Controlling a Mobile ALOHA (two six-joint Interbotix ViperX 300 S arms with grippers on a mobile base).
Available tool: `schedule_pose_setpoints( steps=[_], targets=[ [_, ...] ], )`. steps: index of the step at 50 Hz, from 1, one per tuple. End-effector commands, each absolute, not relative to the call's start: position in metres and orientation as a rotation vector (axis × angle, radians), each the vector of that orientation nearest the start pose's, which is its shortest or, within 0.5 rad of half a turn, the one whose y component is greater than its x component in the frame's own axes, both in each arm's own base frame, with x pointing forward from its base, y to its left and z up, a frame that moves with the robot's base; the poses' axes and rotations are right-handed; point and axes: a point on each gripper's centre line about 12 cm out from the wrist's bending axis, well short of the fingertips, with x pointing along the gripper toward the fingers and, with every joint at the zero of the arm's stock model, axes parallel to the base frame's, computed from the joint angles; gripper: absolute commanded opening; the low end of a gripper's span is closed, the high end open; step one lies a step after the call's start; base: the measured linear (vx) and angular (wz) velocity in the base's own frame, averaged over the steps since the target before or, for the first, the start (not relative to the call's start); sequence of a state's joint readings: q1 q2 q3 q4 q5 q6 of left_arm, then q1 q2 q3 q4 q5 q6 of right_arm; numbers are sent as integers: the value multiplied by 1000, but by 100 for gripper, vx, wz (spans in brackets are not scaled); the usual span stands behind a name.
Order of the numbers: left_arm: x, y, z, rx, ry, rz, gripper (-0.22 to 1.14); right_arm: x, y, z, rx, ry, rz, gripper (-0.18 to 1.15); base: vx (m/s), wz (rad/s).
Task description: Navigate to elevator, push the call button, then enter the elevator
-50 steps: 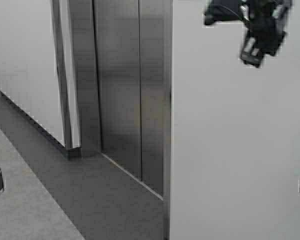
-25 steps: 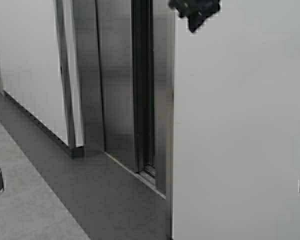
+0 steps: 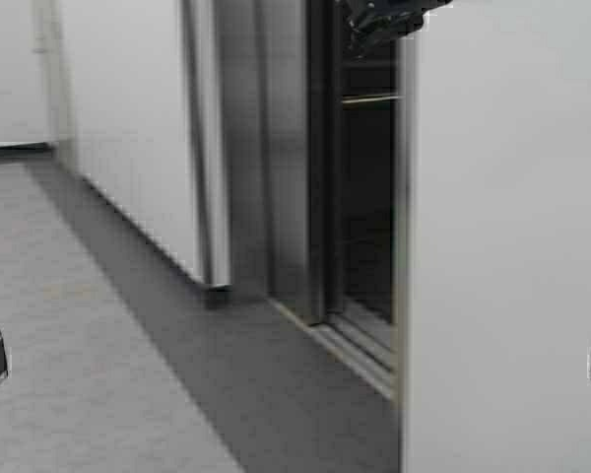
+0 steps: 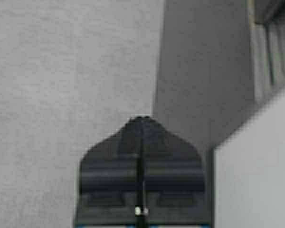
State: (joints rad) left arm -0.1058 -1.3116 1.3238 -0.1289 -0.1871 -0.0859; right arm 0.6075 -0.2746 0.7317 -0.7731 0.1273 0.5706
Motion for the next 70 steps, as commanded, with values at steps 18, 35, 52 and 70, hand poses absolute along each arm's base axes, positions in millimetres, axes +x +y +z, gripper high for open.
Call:
schedule_pose_setpoints(
  steps=[18,35,52,70],
  targets=[
    [144,-13,281,-216,-167,-100,2,292,187,244,-371,449,555,6,11,53],
    [148,-12,278,-213,-157,-95,2,298,191,258,-363,409,557,6,14,49],
    [155,-13,276,-211,-143,-89,2,301,175,237,-372,471,519,6,24,27],
    [156,-13,276,-207,-142,-87,2,301,175,240,-365,462,518,6,39,9]
  ],
)
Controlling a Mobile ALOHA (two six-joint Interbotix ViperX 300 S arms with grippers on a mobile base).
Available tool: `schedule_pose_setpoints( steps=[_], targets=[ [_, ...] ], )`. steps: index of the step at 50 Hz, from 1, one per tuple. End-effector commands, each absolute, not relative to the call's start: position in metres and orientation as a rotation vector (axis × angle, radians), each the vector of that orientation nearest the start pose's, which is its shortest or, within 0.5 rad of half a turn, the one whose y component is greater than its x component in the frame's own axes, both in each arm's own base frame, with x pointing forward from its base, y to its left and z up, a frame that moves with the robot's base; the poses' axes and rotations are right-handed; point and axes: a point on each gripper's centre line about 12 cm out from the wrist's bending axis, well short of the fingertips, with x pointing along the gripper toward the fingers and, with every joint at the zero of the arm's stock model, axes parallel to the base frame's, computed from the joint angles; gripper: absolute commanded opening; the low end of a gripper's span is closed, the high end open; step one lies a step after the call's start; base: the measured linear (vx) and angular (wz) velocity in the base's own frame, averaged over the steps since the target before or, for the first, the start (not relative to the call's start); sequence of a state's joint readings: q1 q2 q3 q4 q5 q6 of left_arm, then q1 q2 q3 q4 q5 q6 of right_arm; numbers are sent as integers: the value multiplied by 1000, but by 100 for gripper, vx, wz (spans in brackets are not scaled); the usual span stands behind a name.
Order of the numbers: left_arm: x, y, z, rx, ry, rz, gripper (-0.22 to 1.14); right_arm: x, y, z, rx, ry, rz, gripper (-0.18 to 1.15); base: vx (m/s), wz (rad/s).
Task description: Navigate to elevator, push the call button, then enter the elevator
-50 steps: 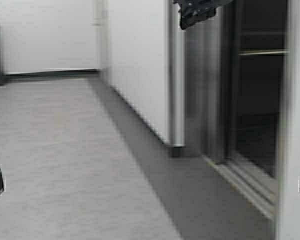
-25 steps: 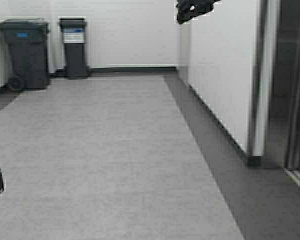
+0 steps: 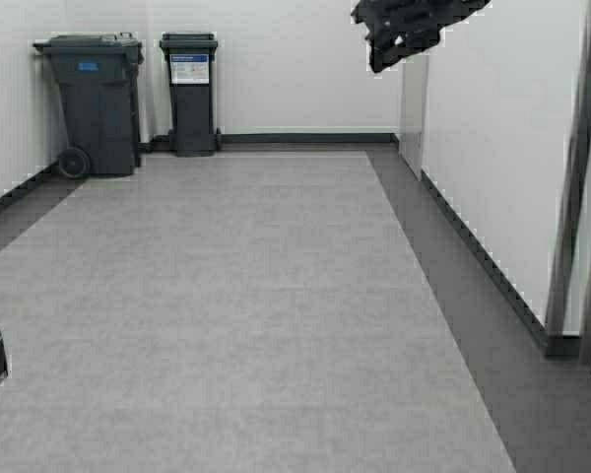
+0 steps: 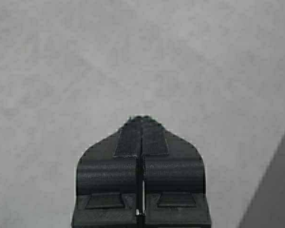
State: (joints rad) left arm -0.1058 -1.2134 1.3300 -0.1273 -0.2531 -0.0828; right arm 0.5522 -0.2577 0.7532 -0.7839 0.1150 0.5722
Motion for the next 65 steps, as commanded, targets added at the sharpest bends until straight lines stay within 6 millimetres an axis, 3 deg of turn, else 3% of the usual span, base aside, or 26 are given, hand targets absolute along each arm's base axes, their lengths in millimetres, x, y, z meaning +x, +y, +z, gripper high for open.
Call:
schedule_pose_setpoints(
  steps=[1,31,40,54,65],
  targets=[
    [156,-13,276,-208,-143,-88,2,302,175,241,-364,460,518,6,43,3],
    [158,-13,272,-192,-126,-86,2,304,181,245,-347,425,548,6,51,5],
    [155,-13,279,-194,-158,-88,2,303,184,246,-333,408,567,6,57,-7],
    [155,-12,273,-201,-144,-87,2,298,181,225,-342,466,571,6,61,-22],
    [161,-13,272,-190,-118,-84,2,298,181,226,-340,464,571,6,57,-25]
  ],
)
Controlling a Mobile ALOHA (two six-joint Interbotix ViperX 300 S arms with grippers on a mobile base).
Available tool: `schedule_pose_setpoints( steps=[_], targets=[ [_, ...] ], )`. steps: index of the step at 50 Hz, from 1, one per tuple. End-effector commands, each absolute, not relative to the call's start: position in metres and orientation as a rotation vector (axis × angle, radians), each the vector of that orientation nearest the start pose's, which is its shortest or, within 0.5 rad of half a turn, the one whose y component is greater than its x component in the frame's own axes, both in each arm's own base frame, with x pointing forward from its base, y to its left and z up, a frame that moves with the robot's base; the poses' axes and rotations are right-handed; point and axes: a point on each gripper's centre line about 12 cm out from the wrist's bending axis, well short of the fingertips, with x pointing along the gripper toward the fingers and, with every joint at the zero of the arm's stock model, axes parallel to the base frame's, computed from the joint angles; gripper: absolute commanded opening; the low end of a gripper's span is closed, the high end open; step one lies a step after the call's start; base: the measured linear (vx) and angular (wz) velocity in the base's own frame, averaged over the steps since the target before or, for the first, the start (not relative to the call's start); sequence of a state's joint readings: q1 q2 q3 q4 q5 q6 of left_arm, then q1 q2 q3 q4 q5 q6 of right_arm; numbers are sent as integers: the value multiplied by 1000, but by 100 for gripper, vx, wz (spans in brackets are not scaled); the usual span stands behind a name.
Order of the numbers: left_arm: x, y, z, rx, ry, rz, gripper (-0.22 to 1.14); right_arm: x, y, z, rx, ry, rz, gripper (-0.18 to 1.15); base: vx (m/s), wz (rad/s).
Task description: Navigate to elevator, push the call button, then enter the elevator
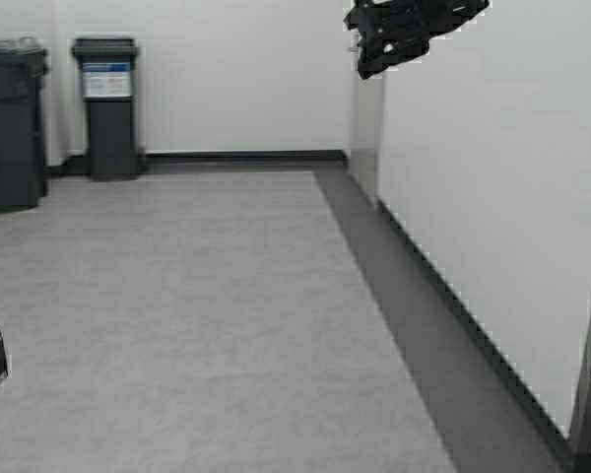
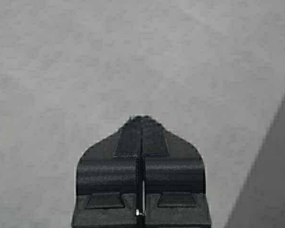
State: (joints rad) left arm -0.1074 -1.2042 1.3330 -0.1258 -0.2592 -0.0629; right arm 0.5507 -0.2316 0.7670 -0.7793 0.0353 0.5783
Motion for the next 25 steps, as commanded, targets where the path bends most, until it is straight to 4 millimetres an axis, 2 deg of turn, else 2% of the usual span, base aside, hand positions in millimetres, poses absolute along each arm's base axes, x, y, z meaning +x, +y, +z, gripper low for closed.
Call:
schedule_pose_setpoints(
  steps=[1,25],
  targets=[
    [161,-13,272,-189,-117,-84,2,298,181,226,-340,464,571,6,56,-22],
    [162,-13,272,-186,-118,-83,2,299,182,213,-334,504,569,6,53,-38]
  ],
)
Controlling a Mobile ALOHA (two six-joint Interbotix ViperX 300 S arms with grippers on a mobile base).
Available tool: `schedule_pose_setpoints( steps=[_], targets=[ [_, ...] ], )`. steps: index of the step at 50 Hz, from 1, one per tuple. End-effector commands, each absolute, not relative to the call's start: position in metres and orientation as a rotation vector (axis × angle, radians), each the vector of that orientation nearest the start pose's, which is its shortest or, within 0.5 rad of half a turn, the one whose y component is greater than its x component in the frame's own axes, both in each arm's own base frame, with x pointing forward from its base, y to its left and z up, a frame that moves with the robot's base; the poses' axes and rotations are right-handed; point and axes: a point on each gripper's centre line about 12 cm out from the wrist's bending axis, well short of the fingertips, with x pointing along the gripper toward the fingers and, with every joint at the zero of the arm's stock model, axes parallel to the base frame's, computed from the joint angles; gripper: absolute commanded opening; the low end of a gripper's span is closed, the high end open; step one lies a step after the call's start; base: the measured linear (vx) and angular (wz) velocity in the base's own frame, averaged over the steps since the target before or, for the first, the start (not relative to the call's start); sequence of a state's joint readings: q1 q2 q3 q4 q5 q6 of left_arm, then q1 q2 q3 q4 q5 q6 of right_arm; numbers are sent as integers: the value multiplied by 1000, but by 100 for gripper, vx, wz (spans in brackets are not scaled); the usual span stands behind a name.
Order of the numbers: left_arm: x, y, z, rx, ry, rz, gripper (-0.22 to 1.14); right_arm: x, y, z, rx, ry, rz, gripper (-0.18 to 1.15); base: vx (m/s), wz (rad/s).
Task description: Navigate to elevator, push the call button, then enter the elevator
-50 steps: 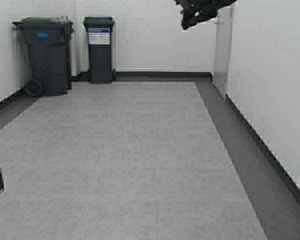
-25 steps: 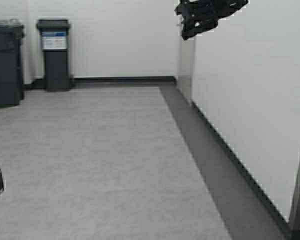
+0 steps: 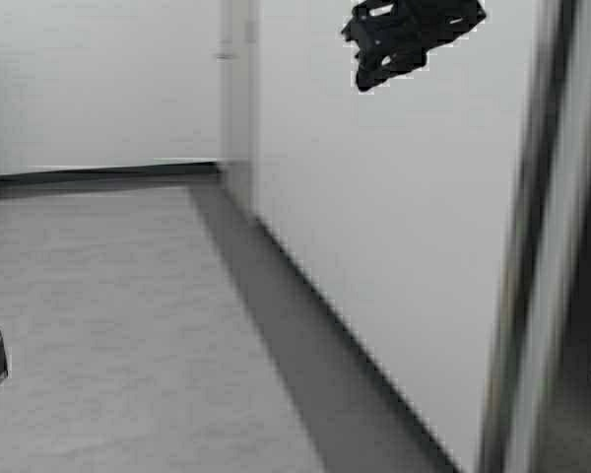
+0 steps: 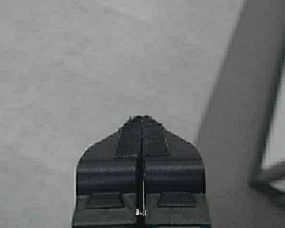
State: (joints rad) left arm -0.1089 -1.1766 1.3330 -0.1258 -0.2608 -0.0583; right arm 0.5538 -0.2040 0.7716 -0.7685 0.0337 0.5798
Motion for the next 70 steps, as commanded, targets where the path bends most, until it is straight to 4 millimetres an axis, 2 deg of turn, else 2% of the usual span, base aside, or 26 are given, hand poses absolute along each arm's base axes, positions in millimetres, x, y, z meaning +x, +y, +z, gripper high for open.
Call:
schedule_pose_setpoints(
  steps=[1,14,28,38,70],
  targets=[
    [162,-13,272,-186,-118,-83,2,299,182,212,-333,506,569,6,45,-49],
    [162,-13,267,-190,-107,-82,2,303,184,206,-337,523,568,6,42,-66],
    [162,-13,270,-178,-114,-82,2,303,189,225,-311,473,577,6,37,-64],
    [159,-13,270,-150,-127,-82,2,306,191,230,-306,454,580,6,39,-57],
    [160,-13,270,-155,-132,-79,2,307,195,225,-296,450,604,6,39,-48]
  ],
)
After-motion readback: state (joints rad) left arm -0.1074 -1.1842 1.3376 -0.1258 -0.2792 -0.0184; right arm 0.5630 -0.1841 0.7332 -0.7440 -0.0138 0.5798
